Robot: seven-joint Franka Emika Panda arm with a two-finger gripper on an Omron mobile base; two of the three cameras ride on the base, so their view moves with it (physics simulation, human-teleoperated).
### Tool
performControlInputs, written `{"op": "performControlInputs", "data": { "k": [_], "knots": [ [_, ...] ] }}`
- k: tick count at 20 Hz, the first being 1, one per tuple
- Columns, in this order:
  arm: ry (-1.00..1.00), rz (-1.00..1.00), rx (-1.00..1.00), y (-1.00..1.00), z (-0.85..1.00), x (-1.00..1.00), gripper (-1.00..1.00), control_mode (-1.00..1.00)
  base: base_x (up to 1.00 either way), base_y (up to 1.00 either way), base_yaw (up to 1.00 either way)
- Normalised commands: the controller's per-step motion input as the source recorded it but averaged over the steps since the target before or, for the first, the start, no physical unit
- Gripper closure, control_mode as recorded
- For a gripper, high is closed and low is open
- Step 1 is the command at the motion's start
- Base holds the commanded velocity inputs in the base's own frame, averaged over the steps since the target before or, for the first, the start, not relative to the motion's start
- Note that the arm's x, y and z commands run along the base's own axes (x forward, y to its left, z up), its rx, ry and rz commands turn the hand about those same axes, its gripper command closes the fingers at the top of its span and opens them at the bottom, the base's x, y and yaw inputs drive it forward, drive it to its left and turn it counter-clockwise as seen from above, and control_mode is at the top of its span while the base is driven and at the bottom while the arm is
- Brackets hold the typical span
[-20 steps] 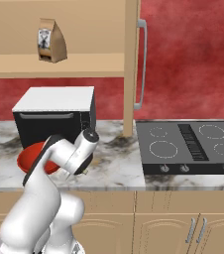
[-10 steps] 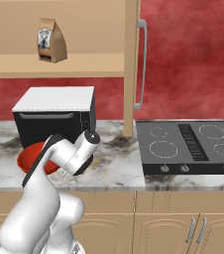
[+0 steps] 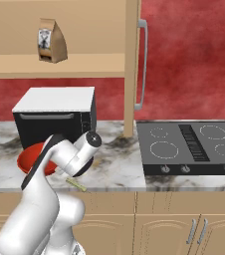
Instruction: Pick the egg and butter from the fridge and place them by the bowl for mixing.
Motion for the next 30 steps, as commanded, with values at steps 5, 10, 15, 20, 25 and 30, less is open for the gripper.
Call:
{"op": "performControlInputs", "data": {
  "k": [5, 10, 15, 20, 25, 30],
  "knots": [
    [-0.04, -0.08, 0.04, 0.02, -0.07, -0.05, -1.00, -1.00, 0.00, 0.00, 0.00],
    [0.12, -0.17, -0.05, -0.34, -0.05, -0.09, -1.00, -1.00, 0.00, 0.00, 0.00],
    [0.12, -0.06, -0.20, 0.08, 0.19, -0.16, -1.00, -1.00, 0.00, 0.00, 0.00],
    [0.15, -0.08, -0.30, 0.07, 0.12, -0.11, -1.00, -1.00, 0.00, 0.00, 0.00],
    [0.19, -0.09, -0.27, 0.00, 0.32, -0.33, -1.00, -1.00, 0.00, 0.00, 0.00],
    [0.13, -0.22, 0.07, -0.02, 0.40, -0.42, -1.00, -1.00, 0.00, 0.00, 0.00]
  ]
}}
